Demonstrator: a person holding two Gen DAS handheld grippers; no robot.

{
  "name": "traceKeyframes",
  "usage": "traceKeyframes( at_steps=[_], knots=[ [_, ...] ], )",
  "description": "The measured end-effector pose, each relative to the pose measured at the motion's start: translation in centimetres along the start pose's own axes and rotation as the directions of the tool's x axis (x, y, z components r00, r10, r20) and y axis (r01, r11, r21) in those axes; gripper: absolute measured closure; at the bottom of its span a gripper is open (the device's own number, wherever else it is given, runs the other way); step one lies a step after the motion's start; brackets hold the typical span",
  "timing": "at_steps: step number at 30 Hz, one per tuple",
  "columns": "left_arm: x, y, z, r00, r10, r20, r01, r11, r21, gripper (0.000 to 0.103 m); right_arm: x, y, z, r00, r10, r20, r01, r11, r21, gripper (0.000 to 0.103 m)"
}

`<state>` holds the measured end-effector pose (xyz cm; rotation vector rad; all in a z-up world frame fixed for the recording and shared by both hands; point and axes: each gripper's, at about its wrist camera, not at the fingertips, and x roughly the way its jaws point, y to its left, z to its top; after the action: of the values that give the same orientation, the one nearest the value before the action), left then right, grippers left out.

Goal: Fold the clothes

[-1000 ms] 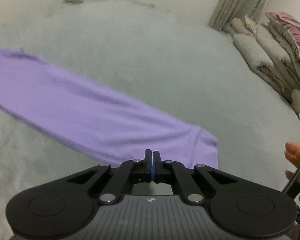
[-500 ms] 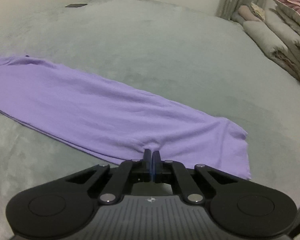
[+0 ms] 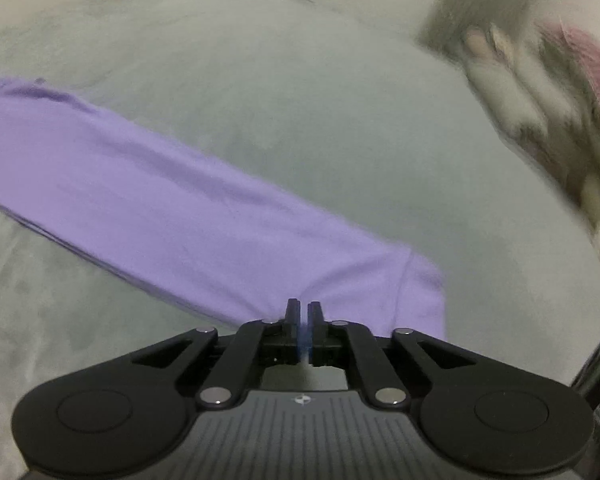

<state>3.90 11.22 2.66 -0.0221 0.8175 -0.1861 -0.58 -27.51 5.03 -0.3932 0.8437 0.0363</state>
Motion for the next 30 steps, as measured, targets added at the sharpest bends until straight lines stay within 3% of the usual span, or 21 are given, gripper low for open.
traceKeyframes(
  at_steps=[2, 5, 12, 17, 22, 28, 30],
  knots=[
    [0.2, -0.1, 0.0, 1.0, -0.002, -0.002, 0.002, 1.0, 0.0, 0.036, -0.4, 1.8, 1.8, 0.991, 0.099, 0.089, -0.098, 0.995, -0.014, 0.083],
    [0.3, -0.3, -0.1, 1.0, 0.0, -0.003, 0.0, 1.0, 0.009, 0.035, -0.3, 5.6, 5.4, 0.942, 0.273, 0.194, -0.258, 0.961, -0.098, 0.075],
    [0.5, -0.5, -0.2, 1.0, -0.005, -0.007, 0.005, 1.0, 0.024, 0.033, 3.2, 13.8, 14.8, 0.895, 0.342, 0.287, -0.263, 0.923, -0.279, 0.066],
    [0.8, -0.5, -0.3, 1.0, -0.009, -0.012, 0.01, 0.999, 0.035, 0.031, 6.9, 18.1, 18.1, 0.898, 0.376, 0.229, -0.261, 0.874, -0.409, 0.065],
    [0.7, -0.6, -0.2, 1.0, -0.012, -0.017, 0.013, 0.999, 0.045, 0.03, 7.7, 18.7, 17.2, 0.899, 0.394, 0.19, -0.266, 0.838, -0.475, 0.064],
    [0.9, -0.8, -0.3, 1.0, -0.001, -0.014, 0.001, 0.999, 0.054, 0.03, 8.7, 19.3, 17.3, 0.906, 0.365, 0.215, -0.228, 0.848, -0.478, 0.062],
    [1.0, -1.0, -0.3, 1.0, 0.004, -0.013, -0.003, 0.998, 0.06, 0.029, 8.6, 19.9, 17.1, 0.902, 0.381, 0.202, -0.228, 0.819, -0.527, 0.062]
  ],
)
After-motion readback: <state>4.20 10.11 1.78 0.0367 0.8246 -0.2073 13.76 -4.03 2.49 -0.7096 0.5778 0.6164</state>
